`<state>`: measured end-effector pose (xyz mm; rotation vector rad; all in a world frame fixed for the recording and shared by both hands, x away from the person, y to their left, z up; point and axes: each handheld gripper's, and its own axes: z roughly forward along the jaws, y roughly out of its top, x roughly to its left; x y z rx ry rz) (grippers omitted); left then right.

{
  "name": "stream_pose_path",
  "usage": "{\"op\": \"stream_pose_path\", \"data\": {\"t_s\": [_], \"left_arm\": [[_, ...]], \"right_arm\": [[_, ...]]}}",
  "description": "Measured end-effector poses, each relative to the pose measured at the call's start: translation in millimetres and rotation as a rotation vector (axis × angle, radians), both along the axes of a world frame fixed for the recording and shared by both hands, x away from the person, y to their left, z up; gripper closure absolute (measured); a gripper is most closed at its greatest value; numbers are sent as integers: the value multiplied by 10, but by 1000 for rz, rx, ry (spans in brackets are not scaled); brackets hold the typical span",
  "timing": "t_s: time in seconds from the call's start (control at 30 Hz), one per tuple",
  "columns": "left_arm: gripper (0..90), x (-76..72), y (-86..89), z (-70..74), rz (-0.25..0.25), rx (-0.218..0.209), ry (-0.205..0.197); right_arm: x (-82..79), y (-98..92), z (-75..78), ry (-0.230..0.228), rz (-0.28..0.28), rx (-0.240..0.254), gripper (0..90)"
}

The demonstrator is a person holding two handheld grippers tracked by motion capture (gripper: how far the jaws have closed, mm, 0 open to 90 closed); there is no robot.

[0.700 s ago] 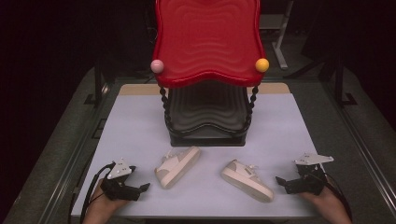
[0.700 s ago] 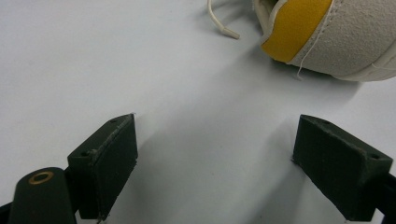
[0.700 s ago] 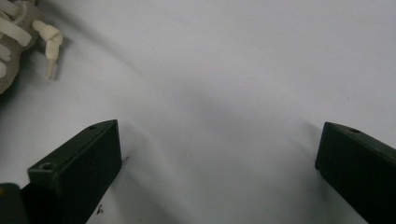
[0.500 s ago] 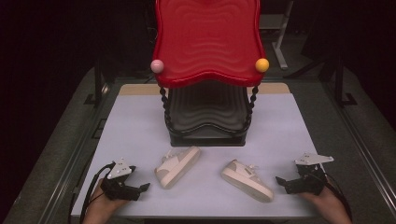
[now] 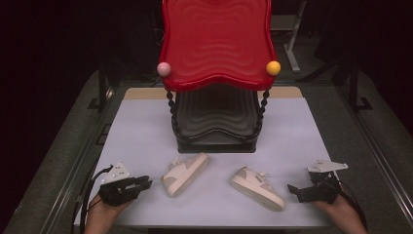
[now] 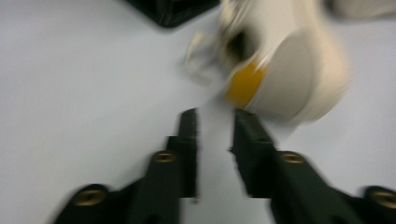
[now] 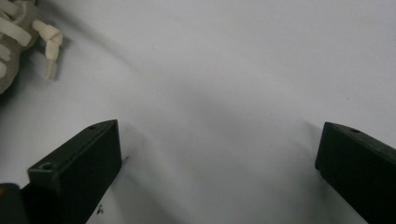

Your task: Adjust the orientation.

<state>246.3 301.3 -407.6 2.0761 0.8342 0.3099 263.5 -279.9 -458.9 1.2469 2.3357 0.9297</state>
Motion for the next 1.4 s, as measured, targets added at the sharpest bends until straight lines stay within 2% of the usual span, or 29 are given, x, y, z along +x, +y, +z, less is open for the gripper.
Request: {"op": "stream_pose_path", "data": {"t_s": [0.03, 0.07, 0.13, 0.23, 0.43, 0.53, 0.67, 0.87, 0.97, 1.2, 1.3, 1.4], "left_arm": [[885, -2, -34, 42, -12, -11, -9], [900, 2, -68, 76, -31, -22, -9], [900, 6, -136, 130, -73, -37, -18], [900, 18, -234, 171, -110, -55, -31], [900, 166, -333, 209, -116, -59, -49], [900, 248, -368, 186, -118, -70, -42], [900, 328, -450, 153, -139, -58, -40], [900, 432, -471, 100, -134, -46, -25], [900, 431, -500, 80, -145, -54, -21], [900, 353, -655, 47, -209, -60, -4], [900, 336, -675, 49, -214, -54, -7], [900, 325, -671, 33, -212, -77, 2]], "right_arm": [[1, -1, -1, -1, 1, -1, 0], [2, -1, -1, -1, 1, -1, 0], [3, -1, -1, 1, 1, 0, 0], [3, -1, -1, 0, 1, 0, 0], [2, -1, -1, -1, 1, 0, 0], [2, -1, -1, -1, 1, -1, 0], [3, -1, -1, 0, 1, 0, 0], [3, -1, -1, 0, 1, 1, 0], [2, -1, -1, 0, 1, 0, 0], [2, -1, -1, 0, 1, 0, 0], [2, -1, -1, -1, 1, 0, 0], [2, -1, -1, 0, 1, 0, 0]]}}
